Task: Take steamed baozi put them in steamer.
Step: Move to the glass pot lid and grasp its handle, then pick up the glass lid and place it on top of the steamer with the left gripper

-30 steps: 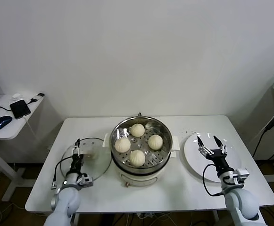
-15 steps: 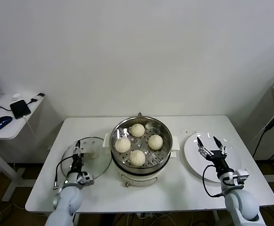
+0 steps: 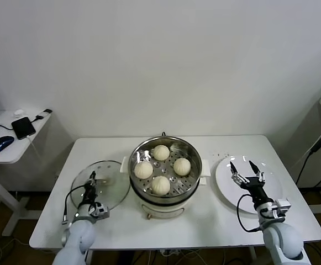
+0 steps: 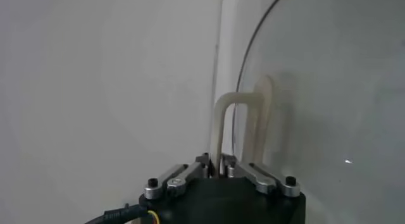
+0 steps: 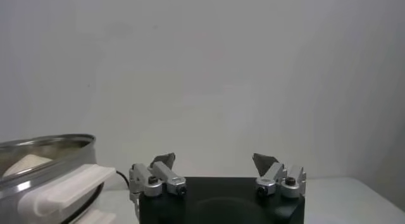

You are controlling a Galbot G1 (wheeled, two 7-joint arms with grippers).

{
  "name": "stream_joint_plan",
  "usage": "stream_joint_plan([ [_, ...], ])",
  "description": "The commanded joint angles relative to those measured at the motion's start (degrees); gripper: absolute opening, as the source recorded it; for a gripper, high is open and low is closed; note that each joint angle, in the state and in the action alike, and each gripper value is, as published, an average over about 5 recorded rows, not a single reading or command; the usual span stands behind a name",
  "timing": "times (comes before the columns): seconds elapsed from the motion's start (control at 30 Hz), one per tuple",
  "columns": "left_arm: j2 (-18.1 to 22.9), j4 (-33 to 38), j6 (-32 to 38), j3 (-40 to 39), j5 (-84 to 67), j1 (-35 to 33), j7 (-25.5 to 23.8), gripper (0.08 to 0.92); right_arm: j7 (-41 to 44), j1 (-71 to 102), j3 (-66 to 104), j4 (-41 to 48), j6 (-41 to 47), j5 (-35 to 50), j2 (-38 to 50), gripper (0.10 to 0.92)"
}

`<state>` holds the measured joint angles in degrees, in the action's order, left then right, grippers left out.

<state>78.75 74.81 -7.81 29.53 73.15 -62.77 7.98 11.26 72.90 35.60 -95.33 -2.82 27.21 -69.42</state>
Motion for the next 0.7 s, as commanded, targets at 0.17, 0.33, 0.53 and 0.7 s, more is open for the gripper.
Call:
stream_joint_plan([
  [0.17,1.61,8.7,-7.01,2.67,-0.66,-2.19,-2.15,0.162,0.17,0.06,0.09,-0.2,0.03,-0.43,0.13,0.823],
  [0.33,2.65,20.13,-16.49,2.93,0.13,-5.43,-8.53,0.162,0.17,0.02,0.27,-0.37,0.22,-0.23,0.4,0.823],
  [0.53,3.54,26.03,-20.97,4.37,2.85,-6.73,-10.74,0.162,0.18,0.26,0.47,-0.82,0.48,-0.04,0.53,0.823],
  [0.7,2.25,32.71,-29.68,2.77,5.56,-6.95,-16.68,0.162,0.11,0.23,0.9,-0.47,0.56,1.29,1.79,0.823],
])
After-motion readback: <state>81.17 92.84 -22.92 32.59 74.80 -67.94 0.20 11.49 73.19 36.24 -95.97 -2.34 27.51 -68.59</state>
